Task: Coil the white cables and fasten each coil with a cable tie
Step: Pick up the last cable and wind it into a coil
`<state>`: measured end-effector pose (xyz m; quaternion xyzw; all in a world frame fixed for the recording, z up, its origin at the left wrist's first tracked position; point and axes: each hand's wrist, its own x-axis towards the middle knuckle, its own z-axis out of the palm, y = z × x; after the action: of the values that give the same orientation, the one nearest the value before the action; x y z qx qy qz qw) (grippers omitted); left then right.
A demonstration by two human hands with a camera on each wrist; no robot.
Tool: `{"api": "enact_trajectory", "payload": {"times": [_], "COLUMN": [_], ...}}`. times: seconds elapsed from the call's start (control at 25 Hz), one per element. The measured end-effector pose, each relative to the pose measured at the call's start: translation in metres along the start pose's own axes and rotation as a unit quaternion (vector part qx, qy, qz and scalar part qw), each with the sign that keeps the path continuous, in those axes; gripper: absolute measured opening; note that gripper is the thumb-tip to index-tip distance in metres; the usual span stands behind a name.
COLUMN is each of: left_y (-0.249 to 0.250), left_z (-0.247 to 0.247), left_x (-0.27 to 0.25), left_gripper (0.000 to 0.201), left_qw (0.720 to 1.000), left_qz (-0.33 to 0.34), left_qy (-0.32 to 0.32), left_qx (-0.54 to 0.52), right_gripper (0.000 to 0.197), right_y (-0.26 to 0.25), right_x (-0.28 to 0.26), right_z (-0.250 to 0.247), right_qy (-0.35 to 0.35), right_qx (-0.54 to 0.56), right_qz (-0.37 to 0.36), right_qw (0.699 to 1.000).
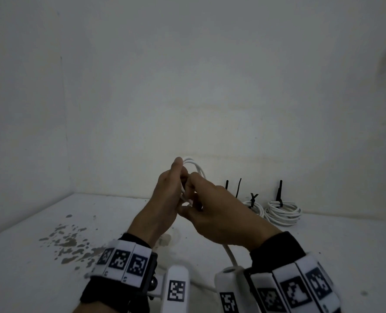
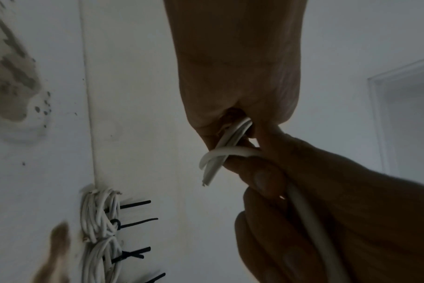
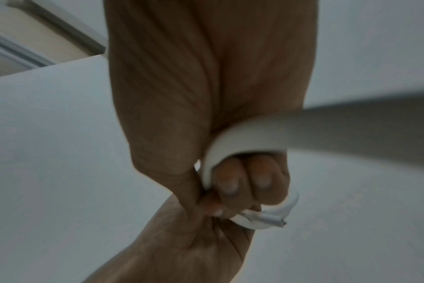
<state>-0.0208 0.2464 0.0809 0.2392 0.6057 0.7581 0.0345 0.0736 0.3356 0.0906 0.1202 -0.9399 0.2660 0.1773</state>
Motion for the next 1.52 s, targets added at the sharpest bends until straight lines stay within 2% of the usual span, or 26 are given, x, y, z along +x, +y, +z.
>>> {"api": "enact_trajectory", "payload": {"times": [0.12, 0.2, 0.28, 0.4, 0.52, 0.6, 0.68, 0.76, 0.84, 0.92, 1.04, 1.08, 1.12, 1.2, 1.32, 1.44, 1.52], "left_y": [-0.003, -0.006, -0.007, -0.005, -0.007, -0.009, -0.009, -0.009, -0.008, -0.008, -0.01, -0.01, -0.011, -0.011, -0.009, -0.009, -0.01], "left_z": [-0.001, -0.002, -0.003, -0.018, -0.029, -0.025, -0.019, -0.016, -0.016, -0.014, -0.01, -0.009, -0.008, -0.009, -0.01, -0.008, -0.009], "left_x": [0.003, 0.006, 0.01, 0.018, 0.02, 0.017, 0.015, 0.014, 0.013, 0.011, 0.007, 0.007, 0.007, 0.008, 0.01, 0.008, 0.009], "left_gripper": [0.052, 0.051, 0.047, 0.041, 0.042, 0.044, 0.046, 0.048, 0.047, 0.046, 0.046, 0.046, 0.046, 0.048, 0.052, 0.051, 0.05], "left_qw": [1.0, 1.0, 0.995, 0.957, 0.934, 0.932, 0.935, 0.939, 0.943, 0.945, 0.949, 0.95, 0.952, 0.955, 0.967, 0.974, 0.973], "left_qz": [0.017, 0.004, -0.015, -0.036, -0.054, -0.072, -0.089, -0.101, -0.114, -0.13, -0.145, -0.146, -0.147, -0.144, -0.129, -0.12, -0.123], "left_qy": [-0.011, 0.008, 0.029, 0.03, -0.003, -0.038, -0.076, -0.104, -0.119, -0.125, -0.132, -0.132, -0.129, -0.113, -0.072, -0.051, -0.053], "left_qx": [0.021, -0.016, -0.099, -0.285, -0.354, -0.354, -0.335, -0.311, -0.289, -0.274, -0.249, -0.241, -0.236, -0.234, -0.208, -0.185, -0.188], "right_gripper": [0.022, 0.024, 0.02, 0.012, 0.007, 0.007, 0.011, 0.023, 0.042, 0.051, 0.045, 0.04, 0.029, 0.016, 0.02, 0.027, 0.035], "right_y": [-0.001, -0.002, 0.001, 0.017, 0.031, 0.037, 0.044, 0.046, 0.041, 0.035, 0.03, 0.034, 0.038, 0.039, 0.036, 0.03, 0.03], "right_x": [-0.003, -0.006, -0.009, -0.01, -0.005, -0.002, 0.001, 0.002, 0.004, 0.003, 0.002, 0.003, 0.006, 0.007, 0.005, 0.004, 0.004], "right_z": [-0.005, -0.01, -0.016, -0.024, -0.028, -0.021, -0.014, -0.012, -0.014, -0.015, -0.009, -0.007, -0.006, -0.009, -0.017, -0.018, -0.016], "right_qy": [-0.046, -0.076, -0.077, -0.007, 0.113, 0.148, 0.19, 0.211, 0.199, 0.175, 0.122, 0.127, 0.145, 0.16, 0.067, 0.029, 0.019], "right_qx": [0.028, 0.044, 0.043, 0.074, 0.127, 0.164, 0.142, 0.146, 0.227, 0.25, 0.144, 0.121, 0.141, 0.28, 0.474, 0.565, 0.594], "right_qz": [0.019, 0.045, 0.081, 0.136, 0.172, 0.188, 0.195, 0.21, 0.227, 0.227, 0.2, 0.193, 0.194, 0.208, 0.203, 0.184, 0.161], "right_qw": [0.998, 0.995, 0.993, 0.988, 0.97, 0.957, 0.952, 0.943, 0.926, 0.925, 0.961, 0.965, 0.96, 0.923, 0.854, 0.804, 0.788]}}
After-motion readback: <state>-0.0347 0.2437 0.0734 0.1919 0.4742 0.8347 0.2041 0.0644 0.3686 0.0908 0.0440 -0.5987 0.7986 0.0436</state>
